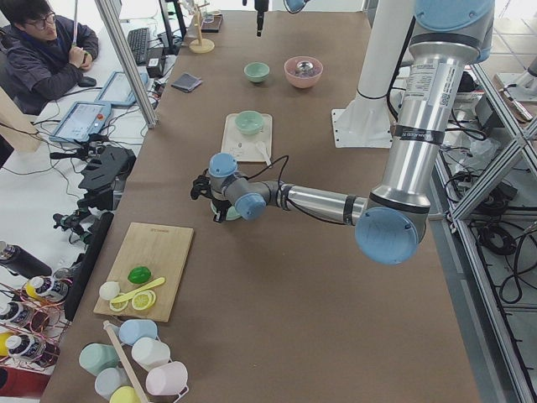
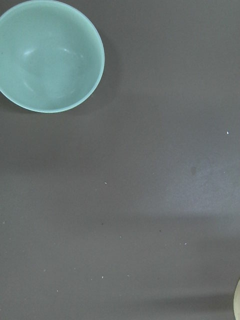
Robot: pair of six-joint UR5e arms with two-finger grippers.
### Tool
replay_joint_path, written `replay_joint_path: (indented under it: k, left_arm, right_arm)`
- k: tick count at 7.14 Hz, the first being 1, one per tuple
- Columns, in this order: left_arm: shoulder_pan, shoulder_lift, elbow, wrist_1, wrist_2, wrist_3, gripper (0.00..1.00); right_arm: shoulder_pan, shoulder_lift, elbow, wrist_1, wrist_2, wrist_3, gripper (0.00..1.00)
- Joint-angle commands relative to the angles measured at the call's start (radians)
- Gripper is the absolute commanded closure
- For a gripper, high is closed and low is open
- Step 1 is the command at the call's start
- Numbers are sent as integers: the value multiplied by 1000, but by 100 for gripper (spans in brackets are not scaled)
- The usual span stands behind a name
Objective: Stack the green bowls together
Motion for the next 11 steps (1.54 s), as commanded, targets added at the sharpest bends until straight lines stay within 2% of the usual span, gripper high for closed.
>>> replay_joint_path:
  k: [1, 2, 3, 7, 8, 10, 11]
  left_arm:
    - [-6, -21, -148, 198, 2, -5, 100]
    - [-6, -73, -274, 429, 11, -12, 100]
    - [-1, -140, -327, 555, 11, -40, 100]
    - [205, -349, -321, 587, 33, -437, 100]
    - [258, -391, -303, 587, 80, -502, 100]
    - [321, -506, -225, 587, 97, -626, 100]
    - [356, -530, -203, 587, 143, -648, 100]
  right_arm:
    - [-5, -6, -5, 30, -2, -4, 0]
    - [-9, -17, -12, 75, -2, -4, 0]
    - [-12, -19, -18, 83, 0, -3, 0]
    - [-48, -26, -23, 84, 2, -14, 0]
    - [-48, -22, -20, 83, 17, -14, 0]
    - [-51, -15, -18, 72, 58, -14, 0]
    - [-51, -15, -18, 74, 70, -14, 0]
